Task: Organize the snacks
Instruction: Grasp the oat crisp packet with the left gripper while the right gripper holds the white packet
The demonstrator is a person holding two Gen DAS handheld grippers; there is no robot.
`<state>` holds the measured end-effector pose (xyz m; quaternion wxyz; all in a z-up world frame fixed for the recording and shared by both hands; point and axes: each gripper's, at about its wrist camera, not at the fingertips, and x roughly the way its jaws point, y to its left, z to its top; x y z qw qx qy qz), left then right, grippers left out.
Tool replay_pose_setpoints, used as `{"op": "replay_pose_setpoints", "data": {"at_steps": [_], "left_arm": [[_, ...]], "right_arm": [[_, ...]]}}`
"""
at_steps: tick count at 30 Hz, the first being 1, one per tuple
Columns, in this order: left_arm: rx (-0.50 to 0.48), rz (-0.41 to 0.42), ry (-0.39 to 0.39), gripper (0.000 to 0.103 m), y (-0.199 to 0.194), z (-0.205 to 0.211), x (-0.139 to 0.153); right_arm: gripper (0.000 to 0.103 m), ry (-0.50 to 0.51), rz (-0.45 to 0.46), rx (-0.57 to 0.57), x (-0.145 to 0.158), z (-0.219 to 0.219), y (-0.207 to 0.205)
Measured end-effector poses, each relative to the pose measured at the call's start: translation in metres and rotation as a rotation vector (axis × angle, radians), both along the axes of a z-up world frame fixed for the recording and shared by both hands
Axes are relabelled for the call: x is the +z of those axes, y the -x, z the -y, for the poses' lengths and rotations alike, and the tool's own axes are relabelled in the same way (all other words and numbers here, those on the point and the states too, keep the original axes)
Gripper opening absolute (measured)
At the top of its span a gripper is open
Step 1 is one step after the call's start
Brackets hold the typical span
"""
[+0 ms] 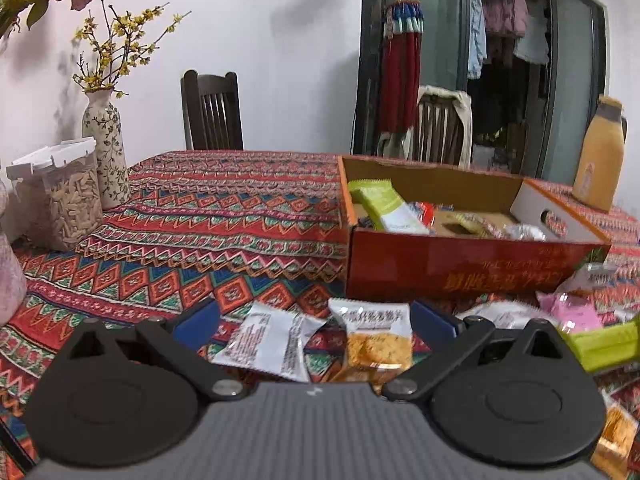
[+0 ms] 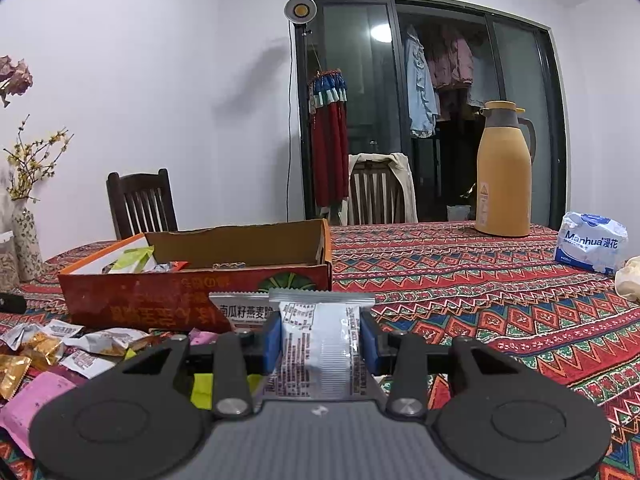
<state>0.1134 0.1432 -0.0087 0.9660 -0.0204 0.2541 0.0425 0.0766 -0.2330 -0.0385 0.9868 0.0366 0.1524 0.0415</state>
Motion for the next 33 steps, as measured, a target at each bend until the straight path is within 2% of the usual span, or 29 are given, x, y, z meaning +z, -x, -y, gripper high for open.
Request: {"op": "replay_pose_setpoints", "data": {"at_steps": [6, 10, 17, 19, 22, 23, 25, 28, 30, 33], "left_arm": [[-0.026, -0.101, -0.033, 0.103, 0.001, 0.002, -0.010], [-0.035, -0.182, 0.013, 0.103, 0.007, 0.003, -0.016], [0.055, -0.217, 0.029, 0.103, 0.014, 0.013, -0.023], [0.066, -0.243, 0.051, 0.098, 0.013, 0.015, -0.028], [0.100, -0.231, 0.062, 0.097, 0.017, 0.016, -0.029], [0.108, -0.223, 0.075, 0.095, 0.019, 0.016, -0.029], [0.124, -0.207, 0.062, 0.079, 0.022, 0.019, -0.029], [0.111, -0.195, 0.045, 0.069, 0.026, 0.024, -0.026], [0.103, -0.179, 0.061, 0.062, 0.030, 0.023, -0.025], [0.099, -0.171, 0.082, 0.057, 0.033, 0.021, -0.024]], "right_arm": [[0.039, 0.001, -0.001, -0.001, 0.000, 0.000, 0.000], [0.039, 0.001, -0.001, -0.001, 0.000, 0.000, 0.000], [0.039, 0.002, 0.002, -0.001, 0.000, 0.001, 0.001], [0.039, 0.001, 0.004, -0.001, 0.000, 0.001, 0.001], [0.039, 0.002, 0.004, 0.001, 0.000, 0.001, 0.001], [0.039, 0.001, 0.004, 0.001, 0.000, 0.001, 0.001], [0.039, 0.002, 0.004, 0.001, 0.000, 0.000, 0.002], [0.039, 0.003, 0.004, 0.002, 0.000, 0.000, 0.002], [0.039, 0.002, 0.005, 0.002, 0.000, 0.000, 0.002], [0.039, 0.002, 0.007, 0.003, 0.000, 0.000, 0.002]]}}
